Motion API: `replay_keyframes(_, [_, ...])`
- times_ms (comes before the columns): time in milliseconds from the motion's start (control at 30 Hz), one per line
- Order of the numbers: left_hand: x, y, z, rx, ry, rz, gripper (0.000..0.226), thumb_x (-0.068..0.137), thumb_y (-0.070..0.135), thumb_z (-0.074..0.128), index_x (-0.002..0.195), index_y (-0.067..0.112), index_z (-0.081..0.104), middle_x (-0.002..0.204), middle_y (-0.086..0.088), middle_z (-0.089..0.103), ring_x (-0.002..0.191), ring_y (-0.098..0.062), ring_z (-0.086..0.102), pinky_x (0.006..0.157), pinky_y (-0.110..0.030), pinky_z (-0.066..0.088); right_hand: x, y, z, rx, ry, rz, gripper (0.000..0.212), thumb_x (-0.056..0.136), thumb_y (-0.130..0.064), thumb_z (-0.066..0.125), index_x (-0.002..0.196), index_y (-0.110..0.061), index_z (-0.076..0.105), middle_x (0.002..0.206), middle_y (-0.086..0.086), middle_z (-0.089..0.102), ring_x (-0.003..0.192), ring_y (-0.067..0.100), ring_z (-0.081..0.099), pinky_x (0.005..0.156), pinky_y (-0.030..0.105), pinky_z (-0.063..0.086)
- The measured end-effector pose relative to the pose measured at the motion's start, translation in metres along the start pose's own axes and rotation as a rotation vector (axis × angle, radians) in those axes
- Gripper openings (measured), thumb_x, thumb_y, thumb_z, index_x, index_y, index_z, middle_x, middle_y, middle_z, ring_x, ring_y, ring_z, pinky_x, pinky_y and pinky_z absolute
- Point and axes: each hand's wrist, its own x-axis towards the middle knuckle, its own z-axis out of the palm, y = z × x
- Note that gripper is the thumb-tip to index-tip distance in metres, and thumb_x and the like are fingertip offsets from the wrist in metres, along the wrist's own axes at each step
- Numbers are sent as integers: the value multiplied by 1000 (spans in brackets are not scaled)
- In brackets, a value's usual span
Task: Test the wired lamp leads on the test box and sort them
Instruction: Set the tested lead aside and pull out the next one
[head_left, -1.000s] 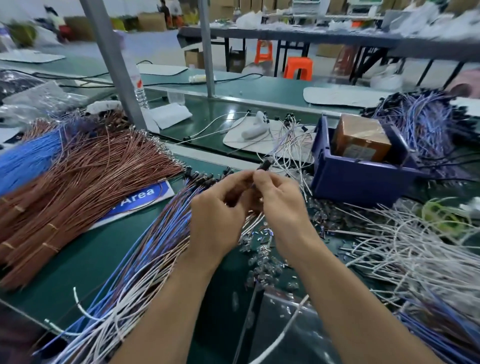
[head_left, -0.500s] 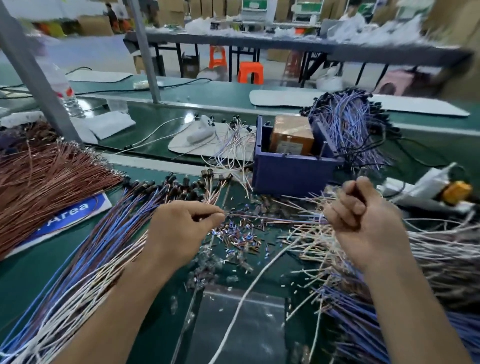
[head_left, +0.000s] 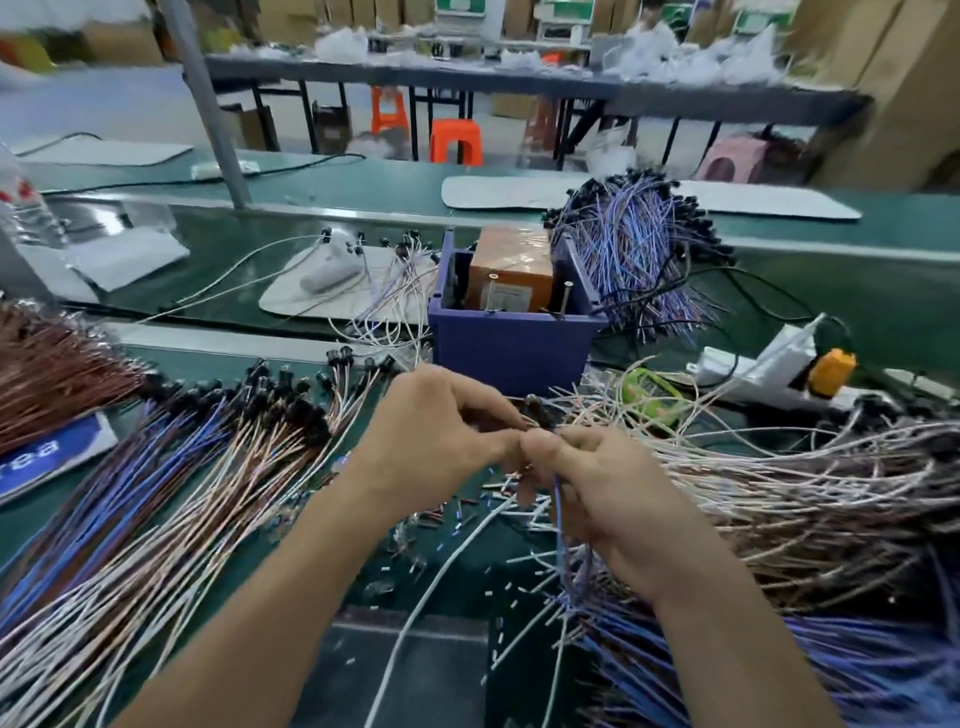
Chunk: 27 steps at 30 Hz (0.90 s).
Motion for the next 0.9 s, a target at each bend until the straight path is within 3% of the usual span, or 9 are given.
replay_keyframes(100, [0, -13, 3, -185, 50, -108, 9, 72, 27, 87, 78, 33, 83, 67, 12, 75, 59, 2, 65, 58, -13, 48, 5, 4, -2, 41, 79, -1, 37, 100, -10, 60, 67, -13, 76, 54, 9, 58, 38, 8, 40, 38, 16, 30])
replay_keyframes(233, [-1, -31, -5, -493, 161, -293, 11, 77, 12, 86, 77, 23, 83, 63, -1, 73, 53, -8, 61, 52, -18, 47, 6, 5, -6, 88, 92, 29, 36, 98, -8, 62, 65, -12, 78, 55, 9, 59, 44, 11, 48, 40, 15, 36])
replay_keyframes(333, [-2, -34, -14, -668, 98, -349, 16, 64, 29, 85, 74, 17, 82, 65, -4, 71, 53, -11, 62, 49, -17, 46, 4, 5, -5, 115, 61, 25, 34, 98, -6, 62, 67, -8, 77, 55, 11, 59, 41, 10, 49, 39, 14, 36])
replay_keyframes(433, [-2, -38, -17, -696, 59, -370, 19, 63, 33, 83, 73, 17, 82, 67, -5, 72, 53, -10, 60, 48, -15, 44, 2, 3, -6, 144, 36, 13, 33, 97, -5, 61, 68, -8, 77, 57, 13, 59, 44, 12, 47, 44, 17, 33])
replay_keyframes(500, [-2, -39, -15, -715, 81, -396, 13, 65, 30, 82, 70, 18, 81, 65, -4, 71, 51, -9, 58, 47, -14, 43, 1, 1, -6, 154, 38, 8, 33, 96, -3, 61, 69, -7, 77, 59, 15, 59, 43, 12, 47, 46, 18, 32])
replay_keyframes(567, [-2, -39, -12, -779, 121, -422, 11, 67, 29, 81, 67, 18, 81, 65, -2, 70, 52, -8, 58, 48, -13, 44, 0, 1, -5, 168, 45, 9, 31, 97, -1, 60, 71, -3, 76, 56, 15, 58, 36, 7, 46, 38, 13, 32])
replay_keyframes(700, [0, -45, -21, -1073, 284, -469, 9, 72, 26, 79, 65, 19, 81, 72, 0, 73, 59, -6, 64, 56, -14, 54, 1, 2, -9, 184, 81, 12, 33, 97, -6, 60, 70, -7, 79, 54, 13, 58, 33, 5, 30, 34, 11, 25])
replay_keyframes(833, [-2, -39, -13, -1011, 242, -449, 6, 70, 24, 79, 70, 19, 82, 71, 0, 72, 59, -7, 63, 56, -15, 54, 4, 4, -15, 221, 93, -8, 31, 95, -10, 61, 70, -9, 79, 53, 10, 58, 35, 6, 28, 34, 11, 24])
replay_keyframes(900, [-3, -33, -5, -917, 201, -433, 15, 69, 29, 80, 80, 19, 84, 65, 1, 67, 55, -7, 56, 51, -15, 48, 5, 7, -14, 208, 74, -8, 28, 94, -12, 62, 73, -8, 80, 54, 10, 58, 36, 6, 27, 34, 11, 24])
